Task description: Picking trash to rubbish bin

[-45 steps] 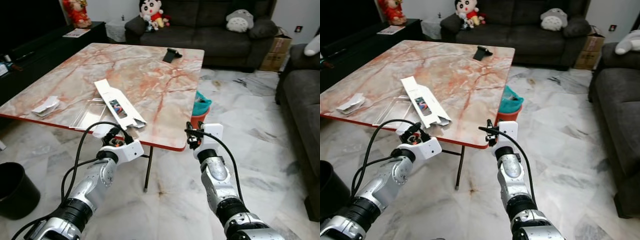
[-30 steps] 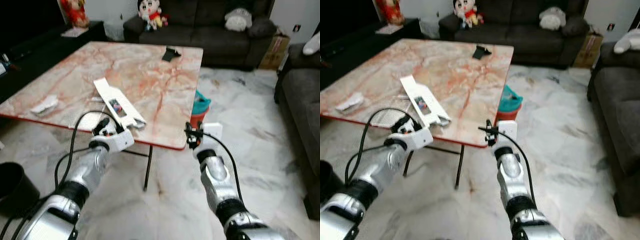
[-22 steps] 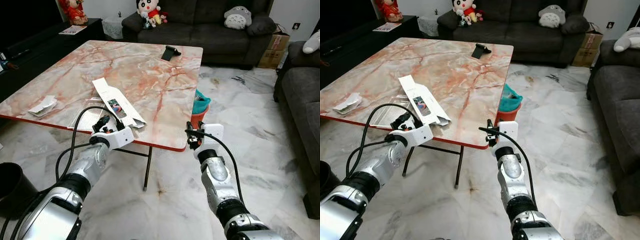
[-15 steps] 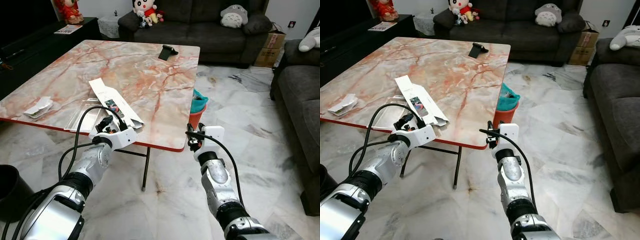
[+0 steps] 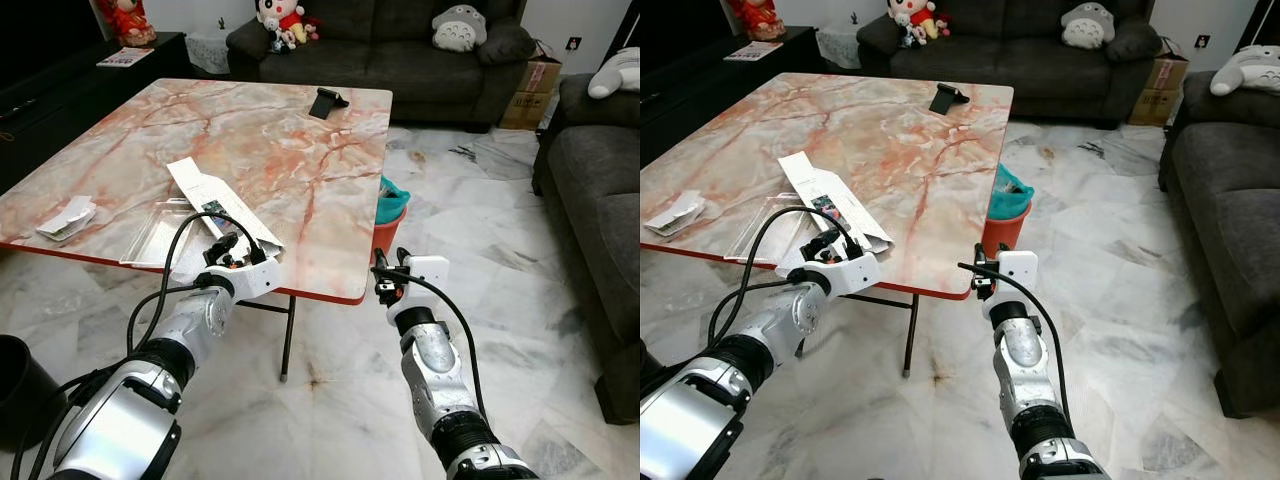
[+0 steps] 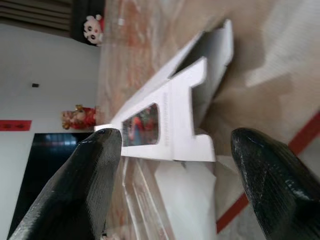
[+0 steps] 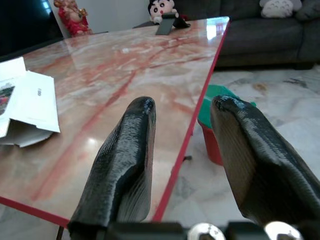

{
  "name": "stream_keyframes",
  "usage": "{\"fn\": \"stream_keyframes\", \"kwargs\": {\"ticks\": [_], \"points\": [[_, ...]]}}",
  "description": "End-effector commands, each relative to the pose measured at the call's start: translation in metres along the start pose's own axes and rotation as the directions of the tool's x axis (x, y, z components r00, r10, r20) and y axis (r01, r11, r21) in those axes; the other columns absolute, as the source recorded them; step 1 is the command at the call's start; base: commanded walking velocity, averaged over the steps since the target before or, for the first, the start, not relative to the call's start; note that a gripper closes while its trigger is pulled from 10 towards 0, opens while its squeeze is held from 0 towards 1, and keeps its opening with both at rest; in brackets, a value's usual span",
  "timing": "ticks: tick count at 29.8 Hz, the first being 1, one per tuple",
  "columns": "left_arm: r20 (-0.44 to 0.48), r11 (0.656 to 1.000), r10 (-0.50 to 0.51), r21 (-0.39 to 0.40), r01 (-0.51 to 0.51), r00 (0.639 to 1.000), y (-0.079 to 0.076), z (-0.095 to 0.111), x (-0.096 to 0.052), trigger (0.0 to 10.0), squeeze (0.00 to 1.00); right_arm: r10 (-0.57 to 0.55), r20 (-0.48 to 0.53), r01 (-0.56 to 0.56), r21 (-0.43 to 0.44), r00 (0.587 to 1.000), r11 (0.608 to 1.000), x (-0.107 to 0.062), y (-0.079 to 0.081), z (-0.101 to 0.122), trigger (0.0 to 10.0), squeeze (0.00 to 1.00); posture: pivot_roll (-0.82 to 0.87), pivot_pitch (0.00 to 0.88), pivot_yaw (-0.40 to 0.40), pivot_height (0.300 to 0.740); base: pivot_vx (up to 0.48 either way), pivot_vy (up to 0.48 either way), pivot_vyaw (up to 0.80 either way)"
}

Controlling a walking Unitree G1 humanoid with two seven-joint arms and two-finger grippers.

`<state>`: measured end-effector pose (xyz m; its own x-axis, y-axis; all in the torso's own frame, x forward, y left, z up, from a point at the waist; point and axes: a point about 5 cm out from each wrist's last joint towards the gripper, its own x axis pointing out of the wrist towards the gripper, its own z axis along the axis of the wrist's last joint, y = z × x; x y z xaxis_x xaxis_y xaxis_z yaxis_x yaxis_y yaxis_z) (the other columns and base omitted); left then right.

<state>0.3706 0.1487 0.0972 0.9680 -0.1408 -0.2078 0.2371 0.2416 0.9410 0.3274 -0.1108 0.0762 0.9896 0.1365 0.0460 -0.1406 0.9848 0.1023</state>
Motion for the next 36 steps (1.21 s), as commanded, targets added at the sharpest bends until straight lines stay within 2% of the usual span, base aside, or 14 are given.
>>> {"fn": "stream_keyframes", "kwargs": {"ticks": [1, 8, 13, 24, 31, 36], "points": [[0.004, 1.000, 0.007, 0.017, -0.007, 1.000, 0.003, 0.001, 0.002, 10.0, 0.00, 0.011, 0.013, -0.011, -0.004, 1.000, 1.000, 0.001, 0.003, 0.004, 10.0, 0.00, 0.14, 0.038, 0.051, 0.740, 0.000, 0.000, 0.00], [-0.009, 1.000, 0.006, 0.029, -0.005, 1.000, 0.003, 0.000, 0.002, 10.0, 0.00, 0.011, 0.012, -0.011, -0.004, 1.000, 1.000, -0.001, 0.003, 0.003, 10.0, 0.00, 0.14, 0.043, 0.050, 0.740, 0.000, 0.000, 0.00], [-0.037, 0.999, 0.011, 0.046, -0.010, 0.999, -0.001, -0.004, 0.001, 10.0, 0.00, 0.017, 0.007, -0.017, -0.004, 1.000, 1.000, -0.009, 0.005, -0.001, 10.0, 0.00, 0.12, 0.056, 0.045, 0.740, 0.000, 0.000, 0.00], [-0.058, 0.994, 0.091, 0.068, -0.087, 0.994, 0.015, -0.003, 0.006, 10.0, 0.00, -0.001, 0.005, 0.001, 0.008, 1.000, 1.000, -0.022, 0.006, -0.003, 10.0, 0.00, 0.10, 0.075, 0.043, 0.740, 0.000, 0.000, 0.00], [-0.056, 0.992, 0.105, 0.070, -0.101, 0.993, 0.023, 0.001, 0.009, 10.0, 0.00, -0.006, 0.002, 0.006, 0.012, 1.000, 1.000, -0.027, 0.007, -0.004, 10.0, 0.00, 0.09, 0.097, 0.042, 0.740, 0.000, 0.000, 0.00], [-0.048, 0.993, 0.095, 0.075, -0.091, 0.994, 0.020, 0.006, 0.010, 10.0, 0.00, -0.010, -0.016, 0.010, 0.014, 1.000, 1.000, -0.033, 0.007, -0.007, 10.0, 0.00, 0.09, 0.110, 0.039, 0.740, 0.000, 0.000, 0.00]]}}
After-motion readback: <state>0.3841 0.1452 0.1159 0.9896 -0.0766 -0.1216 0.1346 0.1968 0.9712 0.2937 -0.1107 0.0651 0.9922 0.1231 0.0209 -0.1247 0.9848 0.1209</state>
